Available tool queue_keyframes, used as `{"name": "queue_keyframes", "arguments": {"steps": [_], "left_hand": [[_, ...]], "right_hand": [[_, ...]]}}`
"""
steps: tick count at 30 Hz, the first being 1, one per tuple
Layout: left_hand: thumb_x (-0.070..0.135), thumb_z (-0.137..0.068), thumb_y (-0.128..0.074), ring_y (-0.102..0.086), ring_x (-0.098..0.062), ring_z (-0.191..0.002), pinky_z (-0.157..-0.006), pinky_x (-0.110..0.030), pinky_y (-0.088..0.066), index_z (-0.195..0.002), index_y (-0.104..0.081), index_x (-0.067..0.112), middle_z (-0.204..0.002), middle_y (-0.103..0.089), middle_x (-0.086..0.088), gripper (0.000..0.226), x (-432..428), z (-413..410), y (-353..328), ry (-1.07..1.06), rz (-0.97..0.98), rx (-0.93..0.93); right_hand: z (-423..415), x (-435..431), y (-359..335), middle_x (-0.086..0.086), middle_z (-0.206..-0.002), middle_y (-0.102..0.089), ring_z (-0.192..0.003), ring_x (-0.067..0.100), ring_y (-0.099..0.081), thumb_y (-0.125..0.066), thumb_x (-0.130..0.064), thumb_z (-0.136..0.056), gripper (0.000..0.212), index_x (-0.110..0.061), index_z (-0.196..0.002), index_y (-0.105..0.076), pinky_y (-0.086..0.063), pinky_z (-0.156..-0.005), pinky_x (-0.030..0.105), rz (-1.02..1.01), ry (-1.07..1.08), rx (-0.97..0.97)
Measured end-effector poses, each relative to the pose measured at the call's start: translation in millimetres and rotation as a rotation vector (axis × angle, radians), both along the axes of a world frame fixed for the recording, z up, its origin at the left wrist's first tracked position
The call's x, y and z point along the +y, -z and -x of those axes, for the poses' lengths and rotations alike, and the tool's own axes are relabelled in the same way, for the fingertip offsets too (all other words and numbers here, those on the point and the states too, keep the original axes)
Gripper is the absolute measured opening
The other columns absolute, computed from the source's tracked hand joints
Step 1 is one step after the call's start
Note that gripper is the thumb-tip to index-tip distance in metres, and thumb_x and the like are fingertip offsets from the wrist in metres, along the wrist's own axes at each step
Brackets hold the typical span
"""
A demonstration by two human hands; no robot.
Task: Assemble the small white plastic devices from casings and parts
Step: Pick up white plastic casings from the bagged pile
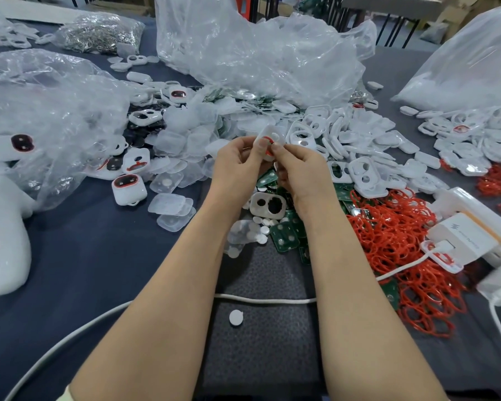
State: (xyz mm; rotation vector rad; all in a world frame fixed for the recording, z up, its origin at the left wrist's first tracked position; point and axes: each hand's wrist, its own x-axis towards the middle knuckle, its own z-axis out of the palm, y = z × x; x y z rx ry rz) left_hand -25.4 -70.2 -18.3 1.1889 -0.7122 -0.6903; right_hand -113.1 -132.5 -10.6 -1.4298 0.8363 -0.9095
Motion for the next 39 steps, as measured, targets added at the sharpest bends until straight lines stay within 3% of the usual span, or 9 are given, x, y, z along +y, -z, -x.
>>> {"name": "queue_keyframes", "arguments": {"steps": [8,13,17,23,26,29,33,37,39], "left_hand": [[0.015,-0.099,-0.052,-0.069,-0.011,-0.077,-0.076,-0.023,-0.056,-0.091,-0.060,0.010,-0.069,-0.069,0.001,0.012,-1,0,-2,-0.050,-0.027,0.065],[0.014,-0.097,-0.054,-0.070,-0.009,-0.069,-0.064,-0.016,-0.053,-0.089,-0.059,0.009,-0.066,-0.071,0.003,0.011,3,1,-7,-0.001,-0.012,0.326],[0.017,-0.095,-0.058,-0.069,-0.012,-0.076,-0.075,-0.024,-0.056,-0.086,-0.063,0.016,-0.075,-0.072,0.001,0.010,4,5,-6,-0.027,-0.049,0.040],[0.023,-0.096,-0.057,-0.065,-0.014,-0.078,-0.085,-0.039,-0.055,-0.080,-0.062,0.024,-0.079,-0.069,0.001,0.016,3,7,-4,-0.094,-0.145,-0.300],[0.020,-0.096,-0.056,-0.064,-0.011,-0.077,-0.086,-0.039,-0.055,-0.076,-0.060,0.027,-0.076,-0.067,0.007,0.021,3,7,-4,-0.154,-0.159,-0.276],[0.019,-0.097,-0.055,-0.068,-0.023,-0.086,-0.089,-0.045,-0.054,-0.077,-0.061,0.023,-0.078,-0.069,0.000,0.021,3,7,-5,-0.122,-0.165,-0.195],[0.033,-0.092,-0.061,-0.069,-0.019,-0.086,-0.087,-0.044,-0.055,-0.093,-0.065,0.014,-0.085,-0.071,-0.002,0.019,4,9,-6,-0.055,-0.189,-0.292],[0.027,-0.093,-0.062,-0.068,-0.020,-0.089,-0.087,-0.043,-0.055,-0.103,-0.062,0.007,-0.095,-0.071,-0.008,0.023,3,8,-5,-0.046,-0.217,-0.374],[0.023,-0.095,-0.059,-0.069,-0.025,-0.091,-0.088,-0.046,-0.055,-0.101,-0.062,0.006,-0.094,-0.071,-0.012,0.018,3,7,-5,-0.048,-0.198,-0.296]], "right_hand": [[-1,5,-4,-0.019,-0.042,-0.051,-0.042,-0.004,-0.045,-0.062,-0.020,-0.091,0.016,-0.010,-0.080,-0.069,-0.034,-0.051,0.014,0.078,0.030,0.087],[-5,10,-4,-0.010,-0.068,-0.060,-0.062,0.000,-0.054,-0.066,-0.028,-0.089,0.017,-0.013,-0.096,-0.063,-0.039,-0.059,0.011,0.254,0.164,0.197],[-4,13,-3,-0.012,-0.071,-0.054,-0.068,0.007,-0.053,-0.068,-0.022,-0.087,0.017,-0.015,-0.092,-0.054,-0.039,-0.061,0.012,0.471,0.259,0.315],[0,9,-3,0.004,-0.079,-0.064,-0.077,0.018,-0.059,-0.064,-0.013,-0.086,0.007,-0.007,-0.088,-0.063,-0.044,-0.069,0.025,0.500,0.253,0.414],[0,11,-4,0.004,-0.078,-0.066,-0.077,0.019,-0.062,-0.065,-0.015,-0.086,0.006,-0.012,-0.084,-0.061,-0.046,-0.070,0.025,0.501,0.229,0.408],[1,9,-5,0.006,-0.077,-0.068,-0.075,0.020,-0.064,-0.067,-0.018,-0.085,0.010,-0.011,-0.083,-0.061,-0.048,-0.070,0.027,0.476,0.230,0.393],[5,7,-7,0.002,-0.076,-0.064,-0.077,0.019,-0.062,-0.066,-0.017,-0.085,0.008,-0.012,-0.082,-0.060,-0.046,-0.069,0.027,0.439,0.245,0.406],[6,7,-8,0.005,-0.081,-0.067,-0.081,0.021,-0.064,-0.064,-0.014,-0.085,0.006,-0.011,-0.084,-0.059,-0.050,-0.077,0.033,0.411,0.225,0.409],[6,7,-9,0.007,-0.081,-0.069,-0.079,0.021,-0.066,-0.066,-0.018,-0.085,0.010,-0.010,-0.087,-0.060,-0.052,-0.077,0.035,0.382,0.194,0.381]]}}
